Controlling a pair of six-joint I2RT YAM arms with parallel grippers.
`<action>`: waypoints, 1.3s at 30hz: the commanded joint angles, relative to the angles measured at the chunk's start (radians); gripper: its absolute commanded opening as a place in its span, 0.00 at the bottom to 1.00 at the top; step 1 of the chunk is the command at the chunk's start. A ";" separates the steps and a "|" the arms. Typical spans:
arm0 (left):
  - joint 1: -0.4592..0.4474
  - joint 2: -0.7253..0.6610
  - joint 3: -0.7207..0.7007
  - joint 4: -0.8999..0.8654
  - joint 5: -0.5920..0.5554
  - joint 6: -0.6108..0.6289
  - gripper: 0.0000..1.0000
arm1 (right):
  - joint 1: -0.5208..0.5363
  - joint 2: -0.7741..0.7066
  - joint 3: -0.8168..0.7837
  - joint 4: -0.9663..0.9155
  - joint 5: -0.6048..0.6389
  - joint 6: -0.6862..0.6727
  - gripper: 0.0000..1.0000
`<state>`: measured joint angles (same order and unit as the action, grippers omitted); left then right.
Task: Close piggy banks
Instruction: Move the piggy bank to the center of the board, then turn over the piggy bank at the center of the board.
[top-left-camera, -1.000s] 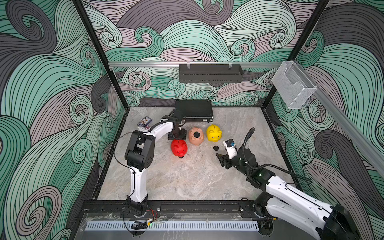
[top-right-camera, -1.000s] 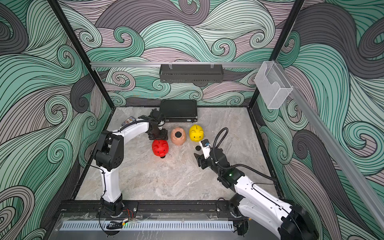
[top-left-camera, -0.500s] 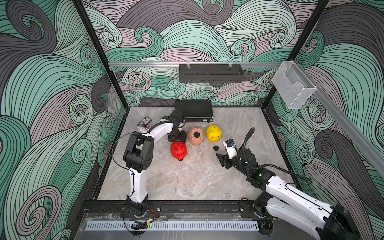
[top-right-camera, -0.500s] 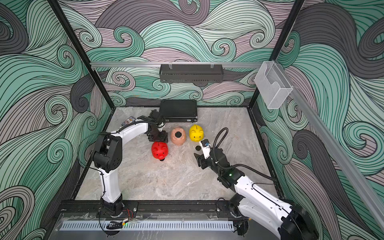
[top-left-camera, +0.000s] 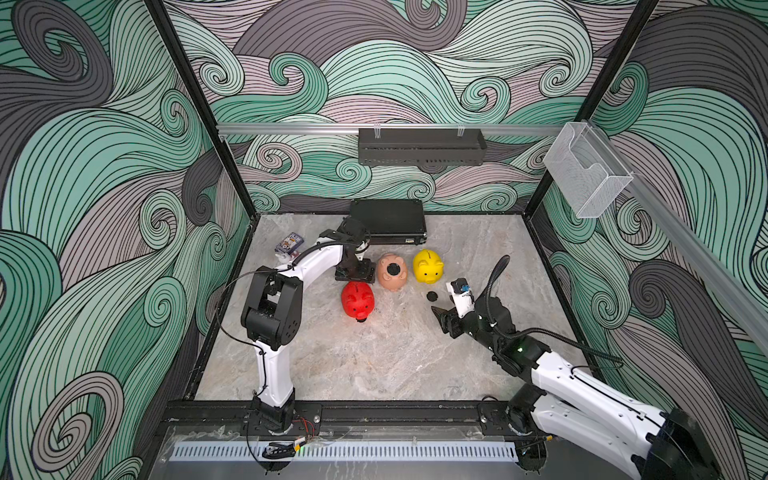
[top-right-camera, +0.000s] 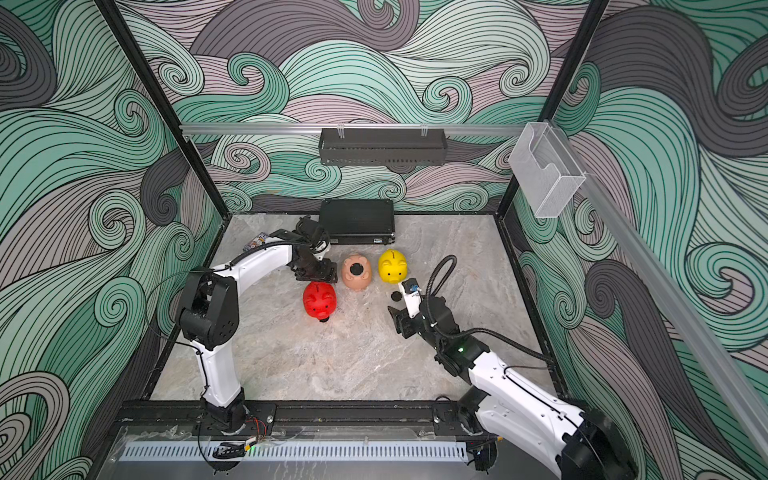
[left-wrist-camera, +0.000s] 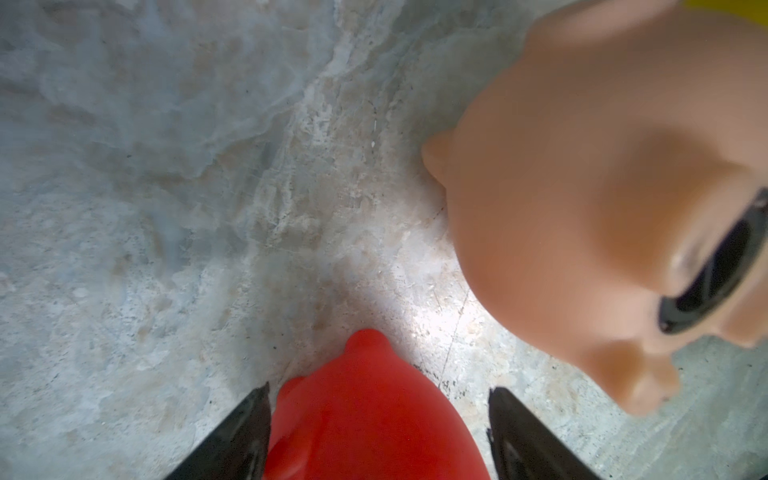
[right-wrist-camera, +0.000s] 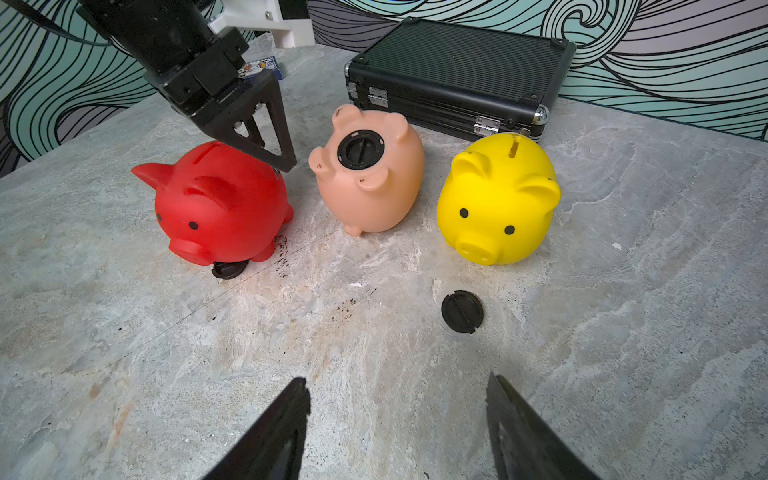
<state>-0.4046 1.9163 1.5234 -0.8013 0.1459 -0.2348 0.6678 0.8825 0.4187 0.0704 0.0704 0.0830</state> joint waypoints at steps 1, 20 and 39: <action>-0.007 -0.121 -0.023 0.064 -0.025 -0.058 0.83 | -0.005 0.010 0.027 0.009 -0.008 0.004 0.69; 0.003 -0.659 -0.643 0.364 -0.044 -0.334 0.77 | -0.005 0.034 0.083 -0.013 -0.063 0.077 0.70; 0.005 -0.573 -0.659 0.406 -0.012 -0.334 0.64 | -0.004 0.041 0.086 -0.010 -0.154 0.059 0.70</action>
<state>-0.4042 1.3327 0.8631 -0.4095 0.1249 -0.5594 0.6674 0.9257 0.4805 0.0559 -0.0708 0.1539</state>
